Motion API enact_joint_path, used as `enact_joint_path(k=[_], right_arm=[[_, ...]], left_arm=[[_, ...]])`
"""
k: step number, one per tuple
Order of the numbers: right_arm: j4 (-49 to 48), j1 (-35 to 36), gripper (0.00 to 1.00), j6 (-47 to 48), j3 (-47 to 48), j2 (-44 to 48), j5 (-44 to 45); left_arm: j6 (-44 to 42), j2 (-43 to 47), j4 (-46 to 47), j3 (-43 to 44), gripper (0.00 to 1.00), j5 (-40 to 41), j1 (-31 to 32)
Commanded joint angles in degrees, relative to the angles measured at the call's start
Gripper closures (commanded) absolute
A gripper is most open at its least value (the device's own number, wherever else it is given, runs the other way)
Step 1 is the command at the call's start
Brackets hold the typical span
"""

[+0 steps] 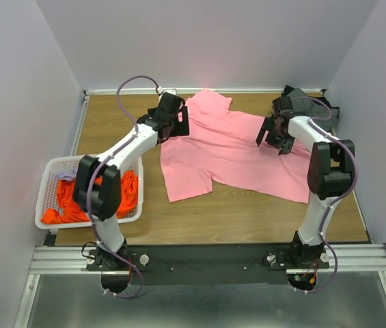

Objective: Fold and stack the t-shirts
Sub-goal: Fold the tshirt

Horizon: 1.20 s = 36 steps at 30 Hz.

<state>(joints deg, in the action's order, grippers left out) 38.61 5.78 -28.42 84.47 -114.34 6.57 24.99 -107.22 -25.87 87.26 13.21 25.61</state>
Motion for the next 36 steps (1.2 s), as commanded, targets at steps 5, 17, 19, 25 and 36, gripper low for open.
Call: enact_joint_path(k=[5,17,19,25,36], right_arm=[[-0.29,-0.24,0.05,-1.89,-7.82,10.98,-5.42],[-0.2,-0.6,0.05,-2.78,-18.8,20.56,-6.22],[-0.2,-0.68,0.05,-3.13,-21.08,21.97,-6.22],[-0.29,-0.95,0.05,-2.95,-24.61,23.99,-6.22],[-0.29,-1.48,0.05,-2.69,-25.58,25.13,-6.22]], left_arm=[[10.75,14.13,-1.99,-20.18,0.02,4.28,7.69],[24.31,26.09,-1.12,-39.53,0.21,0.94,12.89],[24.84,26.36,-0.85,-40.41,0.26,0.33,13.5],[25.28,25.22,0.82,-42.26,0.36,-1.43,14.47],[26.16,21.7,0.91,-43.58,0.43,-1.79,15.09]])
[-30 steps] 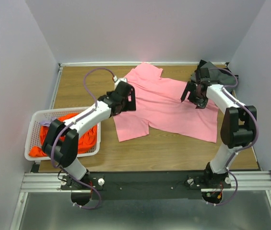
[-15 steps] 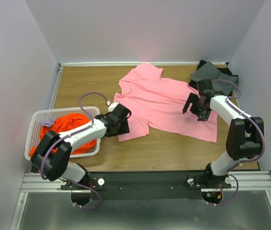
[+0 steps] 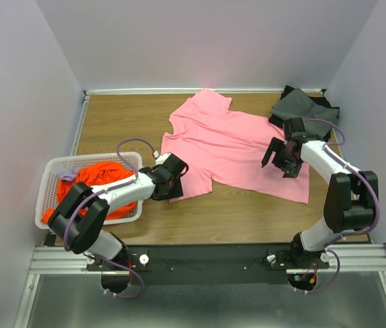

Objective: Fold and stack the t-shirts
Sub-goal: Fold the tshirt

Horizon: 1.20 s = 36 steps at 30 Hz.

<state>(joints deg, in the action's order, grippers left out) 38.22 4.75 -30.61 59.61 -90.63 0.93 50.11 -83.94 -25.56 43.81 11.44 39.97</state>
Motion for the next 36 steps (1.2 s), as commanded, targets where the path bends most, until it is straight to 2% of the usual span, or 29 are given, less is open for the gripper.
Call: enact_joint_path(k=[1,8,9,12,13,14,15,16,18,20,24,30,36], right_arm=[[0.1,-0.62,0.05,-0.42,-0.82,1.51,-0.58],[0.19,-1.59,0.05,-0.59,-1.78,2.65,-0.67],[0.19,-1.68,0.05,-0.59,-1.87,2.91,-0.58],[0.54,-2.82,0.04,-0.59,-2.92,4.23,-0.58],[0.89,-3.69,0.04,-0.59,-3.88,5.02,-0.58],[1.16,-4.48,0.04,-0.68,-3.89,5.37,-0.58],[1.42,-4.58,0.04,-0.94,-5.37,5.72,-0.58],[1.77,-7.97,0.04,-0.94,-6.17,6.08,-0.58],[3.0,-10.46,0.04,-0.77,-8.54,8.09,-0.58],[4.4,-13.44,0.03,-0.24,-10.47,11.07,2.74],[6.08,-18.9,0.02,0.46,-12.07,14.16,3.91],[7.31,-21.89,0.04,-1.73,-12.41,11.62,3.21],[6.87,-23.04,0.21,-6.29,-13.03,7.22,2.76]], left_arm=[[1.31,-2.1,0.34,-0.13,0.43,0.16,0.73],[1.22,-3.86,0.16,0.04,0.58,0.16,0.99],[1.22,-3.86,0.07,0.22,0.64,0.16,1.08],[0.87,-3.6,-0.63,0.4,0.73,0.25,1.17],[0.7,-3.34,-0.72,0.48,0.8,0.07,1.08],[0.69,-3.16,-0.8,0.48,0.8,0.07,1.17],[0.43,-2.98,-0.81,0.48,0.88,-0.02,1.17],[0.26,-2.72,-0.81,0.48,0.91,-0.1,1.08],[-0.1,-1.84,-0.8,0.83,1.0,-0.19,1.17],[-0.62,-0.79,-0.89,1.36,1.0,-0.45,1.17],[-1.94,0.53,-0.45,2.33,1.0,-0.98,1.17],[-3.52,2.38,0.16,2.77,1.0,-1.69,1.17],[-4.75,6.07,-0.54,2.77,1.0,-1.86,1.08]])
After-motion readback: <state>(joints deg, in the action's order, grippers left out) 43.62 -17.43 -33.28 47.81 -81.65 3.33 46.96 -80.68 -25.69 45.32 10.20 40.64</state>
